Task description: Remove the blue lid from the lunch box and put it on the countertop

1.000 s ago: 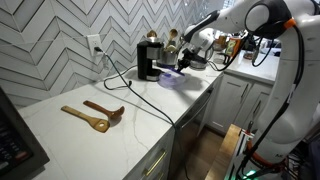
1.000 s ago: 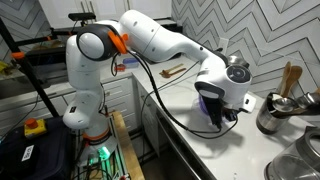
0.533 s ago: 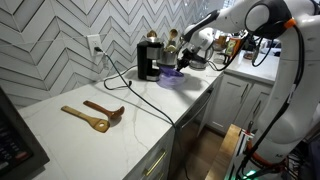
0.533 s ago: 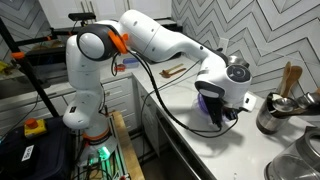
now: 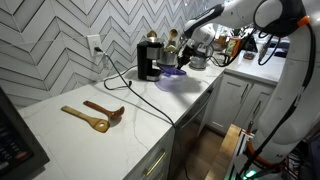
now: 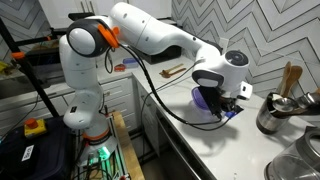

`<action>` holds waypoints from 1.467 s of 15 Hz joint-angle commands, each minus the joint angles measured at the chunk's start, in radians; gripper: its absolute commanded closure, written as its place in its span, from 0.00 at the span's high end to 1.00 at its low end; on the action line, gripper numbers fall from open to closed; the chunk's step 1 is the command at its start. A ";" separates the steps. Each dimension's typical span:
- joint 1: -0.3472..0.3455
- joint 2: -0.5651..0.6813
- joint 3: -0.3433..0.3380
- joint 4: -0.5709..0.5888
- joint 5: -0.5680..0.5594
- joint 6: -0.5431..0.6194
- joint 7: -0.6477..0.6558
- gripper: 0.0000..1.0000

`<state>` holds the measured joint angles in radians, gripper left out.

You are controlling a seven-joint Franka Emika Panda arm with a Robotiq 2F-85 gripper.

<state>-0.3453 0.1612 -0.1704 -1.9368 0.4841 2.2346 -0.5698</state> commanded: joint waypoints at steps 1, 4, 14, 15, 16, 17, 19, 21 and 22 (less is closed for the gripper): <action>0.031 -0.139 -0.020 -0.097 -0.133 -0.077 0.068 0.02; 0.043 -0.234 -0.035 -0.160 -0.258 -0.127 0.127 0.02; 0.006 -0.417 -0.168 -0.319 -0.500 -0.147 0.106 0.02; 0.000 -0.422 -0.181 -0.329 -0.518 -0.140 0.113 0.02; -0.005 -0.425 -0.194 -0.339 -0.531 -0.128 0.117 0.02; -0.011 -0.421 -0.207 -0.346 -0.538 -0.109 0.122 0.02; -0.026 -0.404 -0.226 -0.351 -0.564 -0.060 0.147 0.02; -0.041 -0.384 -0.245 -0.354 -0.584 0.008 0.169 0.02; -0.048 -0.373 -0.253 -0.353 -0.593 0.041 0.182 0.02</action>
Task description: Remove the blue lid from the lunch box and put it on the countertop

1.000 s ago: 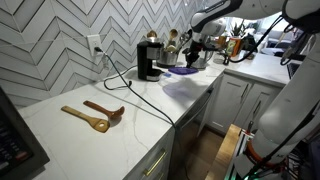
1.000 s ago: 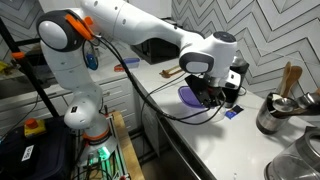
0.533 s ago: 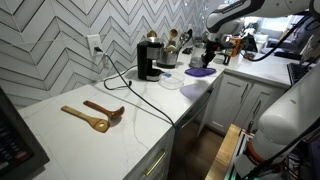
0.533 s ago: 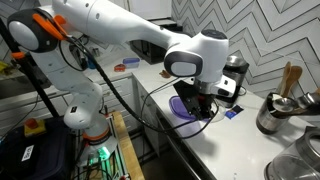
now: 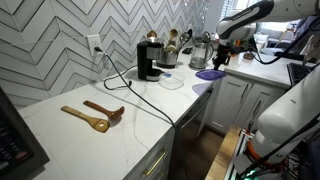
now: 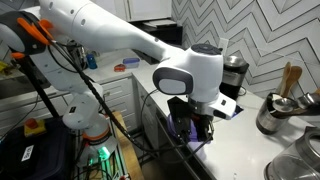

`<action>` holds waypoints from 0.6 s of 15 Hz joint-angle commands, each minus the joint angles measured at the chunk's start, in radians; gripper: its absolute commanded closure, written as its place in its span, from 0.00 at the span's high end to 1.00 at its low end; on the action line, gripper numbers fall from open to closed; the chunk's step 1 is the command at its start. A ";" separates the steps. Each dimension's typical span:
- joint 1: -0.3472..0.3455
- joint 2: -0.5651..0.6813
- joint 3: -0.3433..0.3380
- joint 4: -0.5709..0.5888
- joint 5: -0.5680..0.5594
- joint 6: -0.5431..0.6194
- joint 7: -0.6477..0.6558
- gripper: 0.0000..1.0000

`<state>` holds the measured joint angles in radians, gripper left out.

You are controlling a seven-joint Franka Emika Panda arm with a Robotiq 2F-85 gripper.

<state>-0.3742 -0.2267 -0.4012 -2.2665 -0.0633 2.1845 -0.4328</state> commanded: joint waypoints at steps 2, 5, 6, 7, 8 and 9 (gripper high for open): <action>-0.036 0.040 -0.032 -0.023 -0.073 0.174 0.084 0.02; -0.038 0.084 -0.049 -0.028 -0.036 0.271 0.106 0.02; -0.031 0.102 -0.054 -0.032 -0.005 0.299 0.103 0.02; -0.024 0.116 -0.055 -0.036 0.028 0.315 0.100 0.02; -0.023 0.133 -0.053 -0.040 0.046 0.336 0.104 0.02; -0.021 0.151 -0.051 -0.043 0.073 0.350 0.107 0.02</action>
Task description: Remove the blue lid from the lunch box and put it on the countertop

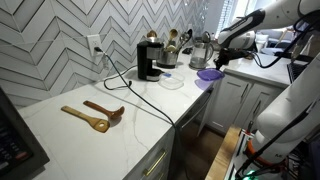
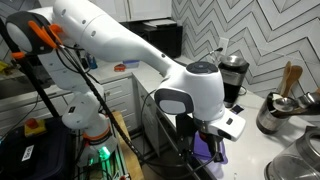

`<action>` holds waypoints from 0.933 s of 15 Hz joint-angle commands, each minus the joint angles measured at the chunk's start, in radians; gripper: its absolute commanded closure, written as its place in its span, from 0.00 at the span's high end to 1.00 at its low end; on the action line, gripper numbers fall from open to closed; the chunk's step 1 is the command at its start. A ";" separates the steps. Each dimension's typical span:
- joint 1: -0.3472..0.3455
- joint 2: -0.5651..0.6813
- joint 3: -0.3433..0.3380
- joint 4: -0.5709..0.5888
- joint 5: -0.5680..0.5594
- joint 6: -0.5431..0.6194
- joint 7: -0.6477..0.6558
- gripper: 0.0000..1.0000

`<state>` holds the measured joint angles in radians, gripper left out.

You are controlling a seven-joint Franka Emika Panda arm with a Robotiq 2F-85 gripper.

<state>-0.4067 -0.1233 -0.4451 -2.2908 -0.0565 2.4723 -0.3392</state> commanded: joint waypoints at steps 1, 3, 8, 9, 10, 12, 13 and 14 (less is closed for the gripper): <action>0.013 0.065 -0.004 -0.020 0.091 0.075 0.014 0.02; 0.012 0.095 0.005 -0.026 0.129 0.102 0.020 0.02; 0.004 0.154 0.022 -0.029 0.203 0.145 0.011 0.02; 0.004 0.162 0.027 -0.029 0.219 0.150 0.010 0.02; 0.003 0.169 0.032 -0.029 0.235 0.152 0.007 0.02; 0.000 0.182 0.041 -0.027 0.258 0.153 0.006 0.02; -0.001 0.187 0.045 -0.026 0.268 0.150 0.006 0.02; -0.002 0.192 0.047 -0.024 0.273 0.147 0.009 0.07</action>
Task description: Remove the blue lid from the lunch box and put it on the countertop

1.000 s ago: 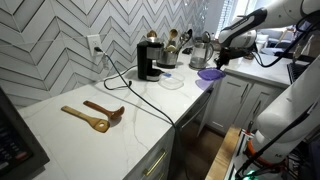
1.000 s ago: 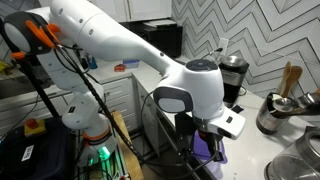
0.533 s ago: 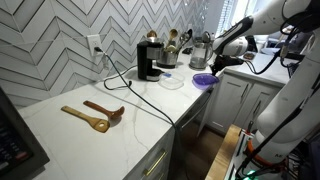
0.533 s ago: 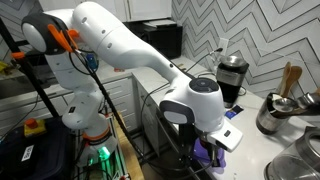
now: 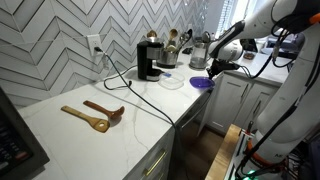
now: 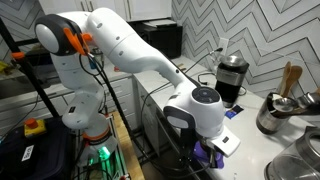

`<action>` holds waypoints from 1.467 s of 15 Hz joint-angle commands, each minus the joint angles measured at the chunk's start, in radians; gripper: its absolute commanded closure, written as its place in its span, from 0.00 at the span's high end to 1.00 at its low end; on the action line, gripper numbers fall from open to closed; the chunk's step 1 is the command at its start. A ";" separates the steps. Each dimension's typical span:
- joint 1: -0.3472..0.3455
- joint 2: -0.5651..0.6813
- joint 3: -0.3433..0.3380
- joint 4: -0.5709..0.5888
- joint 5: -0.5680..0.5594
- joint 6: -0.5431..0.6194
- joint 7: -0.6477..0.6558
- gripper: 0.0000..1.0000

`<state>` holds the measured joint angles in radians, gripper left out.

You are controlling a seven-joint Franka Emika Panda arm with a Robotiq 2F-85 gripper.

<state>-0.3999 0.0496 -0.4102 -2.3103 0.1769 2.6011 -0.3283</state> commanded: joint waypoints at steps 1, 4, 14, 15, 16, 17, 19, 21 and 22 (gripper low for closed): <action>-0.010 0.023 0.014 -0.004 0.044 0.017 -0.001 0.25; -0.012 0.031 0.019 -0.004 0.056 0.017 0.000 0.47; 0.019 -0.134 0.046 0.006 -0.046 -0.175 0.018 1.00; 0.024 -0.163 0.050 0.012 -0.083 -0.230 0.024 1.00; 0.030 -0.188 0.054 0.021 -0.109 -0.282 0.022 1.00; 0.036 -0.214 0.057 0.031 -0.131 -0.334 0.015 1.00; 0.046 -0.264 0.070 0.046 -0.182 -0.413 0.024 1.00; 0.054 -0.310 0.082 0.058 -0.220 -0.468 0.028 1.00; 0.058 -0.329 0.088 0.061 -0.236 -0.483 0.033 1.00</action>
<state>-0.3569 -0.2088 -0.3316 -2.2467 0.0059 2.1867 -0.3249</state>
